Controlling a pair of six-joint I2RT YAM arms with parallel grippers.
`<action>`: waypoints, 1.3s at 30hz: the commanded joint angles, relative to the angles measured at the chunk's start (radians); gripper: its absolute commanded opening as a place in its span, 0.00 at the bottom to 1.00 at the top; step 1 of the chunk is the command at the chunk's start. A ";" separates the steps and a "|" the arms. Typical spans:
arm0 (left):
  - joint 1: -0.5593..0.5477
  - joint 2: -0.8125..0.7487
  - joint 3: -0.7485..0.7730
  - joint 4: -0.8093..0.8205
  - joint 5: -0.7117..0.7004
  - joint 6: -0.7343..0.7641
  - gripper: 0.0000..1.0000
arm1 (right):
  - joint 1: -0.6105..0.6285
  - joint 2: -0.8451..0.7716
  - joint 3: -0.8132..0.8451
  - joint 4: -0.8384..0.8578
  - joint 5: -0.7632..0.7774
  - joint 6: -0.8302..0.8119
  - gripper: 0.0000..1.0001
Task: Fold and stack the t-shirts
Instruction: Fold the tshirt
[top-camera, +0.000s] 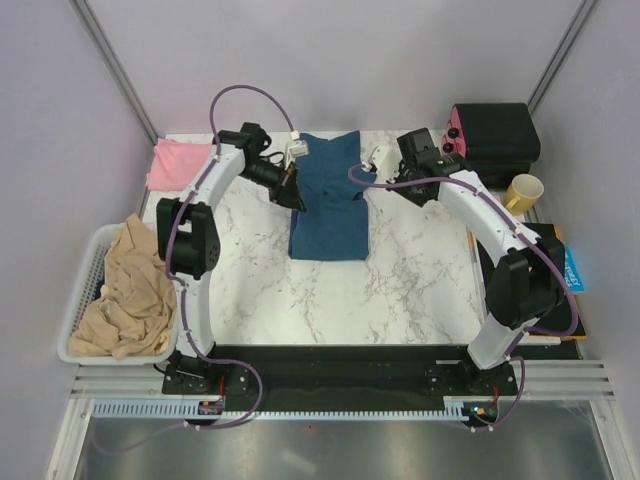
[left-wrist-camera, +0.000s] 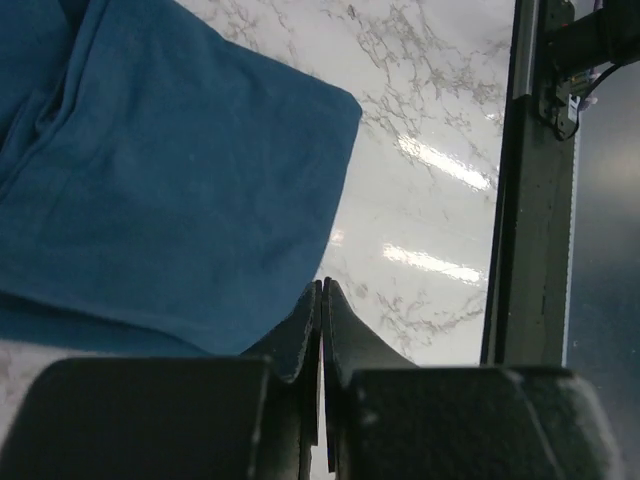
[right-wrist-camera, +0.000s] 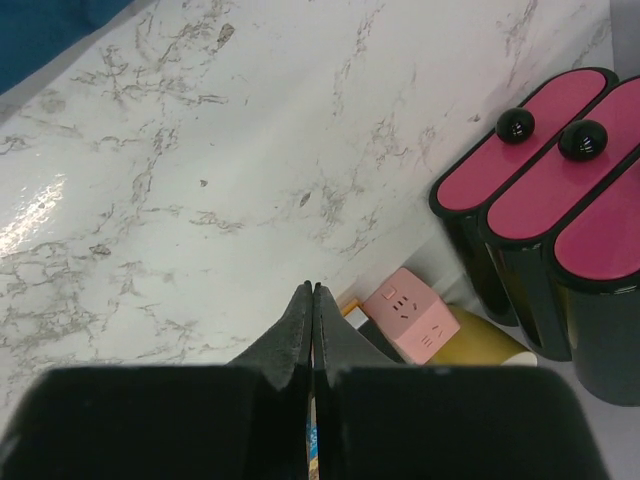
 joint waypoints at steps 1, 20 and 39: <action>-0.061 0.133 0.200 -0.028 0.069 -0.045 0.02 | -0.002 -0.047 -0.001 -0.035 -0.025 0.006 0.01; -0.080 0.365 0.295 0.072 -0.247 -0.203 0.02 | -0.003 -0.027 0.061 -0.034 -0.051 0.004 0.03; -0.081 0.337 0.281 0.173 -0.306 -0.282 0.02 | 0.020 -0.027 0.081 -0.041 -0.088 0.000 0.10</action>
